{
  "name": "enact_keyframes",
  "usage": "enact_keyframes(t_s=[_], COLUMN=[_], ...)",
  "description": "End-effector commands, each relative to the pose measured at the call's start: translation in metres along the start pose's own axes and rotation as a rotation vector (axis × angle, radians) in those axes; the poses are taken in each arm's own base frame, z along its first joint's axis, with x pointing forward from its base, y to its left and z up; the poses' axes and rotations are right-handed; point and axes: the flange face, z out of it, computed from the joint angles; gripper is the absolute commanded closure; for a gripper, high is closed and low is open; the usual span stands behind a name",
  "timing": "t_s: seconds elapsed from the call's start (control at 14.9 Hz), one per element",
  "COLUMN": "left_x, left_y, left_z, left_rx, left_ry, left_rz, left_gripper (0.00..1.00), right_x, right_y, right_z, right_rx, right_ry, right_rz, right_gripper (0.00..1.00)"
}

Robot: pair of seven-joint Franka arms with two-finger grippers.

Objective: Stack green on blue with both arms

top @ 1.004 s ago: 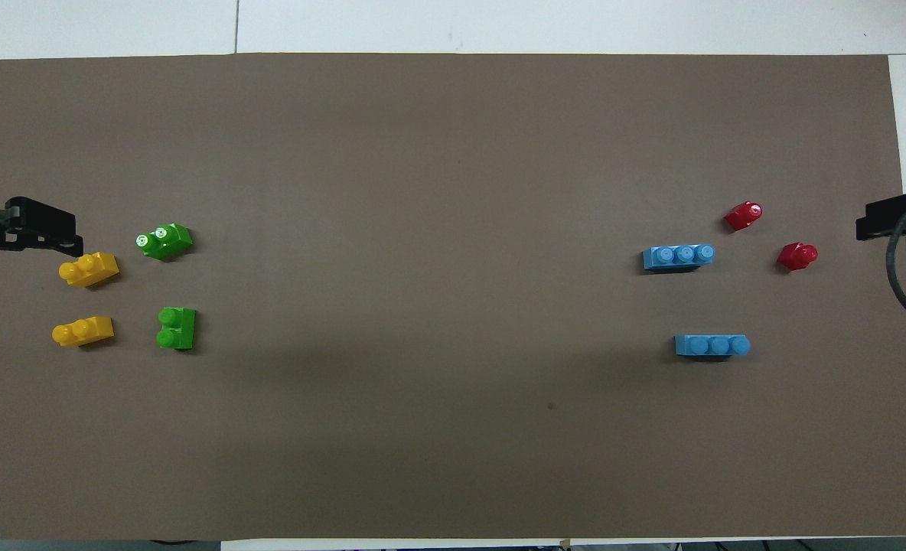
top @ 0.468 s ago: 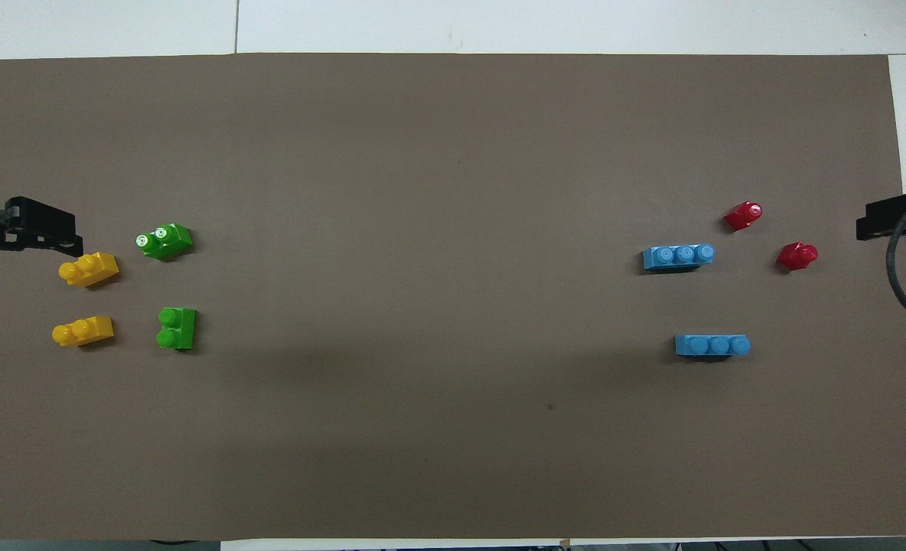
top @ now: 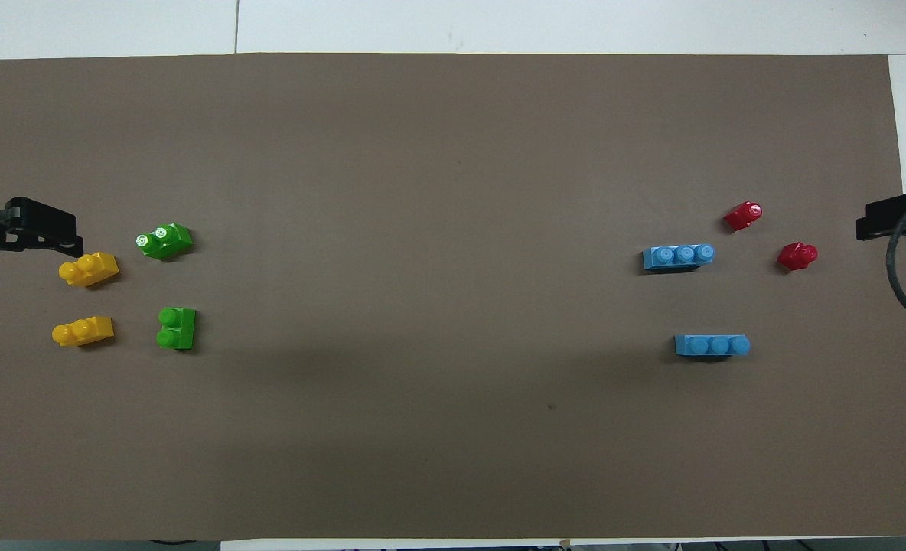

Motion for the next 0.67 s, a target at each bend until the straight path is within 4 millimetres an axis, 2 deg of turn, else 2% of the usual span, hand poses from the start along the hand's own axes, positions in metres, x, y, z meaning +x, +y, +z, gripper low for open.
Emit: enact_keyframes(t_s=[0.0, 0.33, 0.47, 0.6], left_x=[-0.004, -0.01, -0.014, -0.018], left_y=[-0.003, -0.006, -0.009, -0.011], left_z=[-0.001, 0.001, 0.011, 0.032], left_rx=[0.012, 0.016, 0.014, 0.013], left_ry=[0.013, 0.004, 0.016, 0.042], left_rz=[0.008, -0.023, -0.019, -0.019], left_gripper=[0.0, 0.0, 0.0, 0.0], right_x=[-0.006, -0.007, -0.007, -0.006], right_y=[0.005, 0.005, 0.004, 0.005], right_z=[-0.002, -0.003, -0.003, -0.002], right_rx=[-0.002, -0.002, -0.002, -0.002], right_ry=[-0.012, -0.01, -0.01, -0.012], right_rz=[-0.006, -0.008, -0.008, -0.008], right_gripper=[0.0, 0.0, 0.0, 0.0])
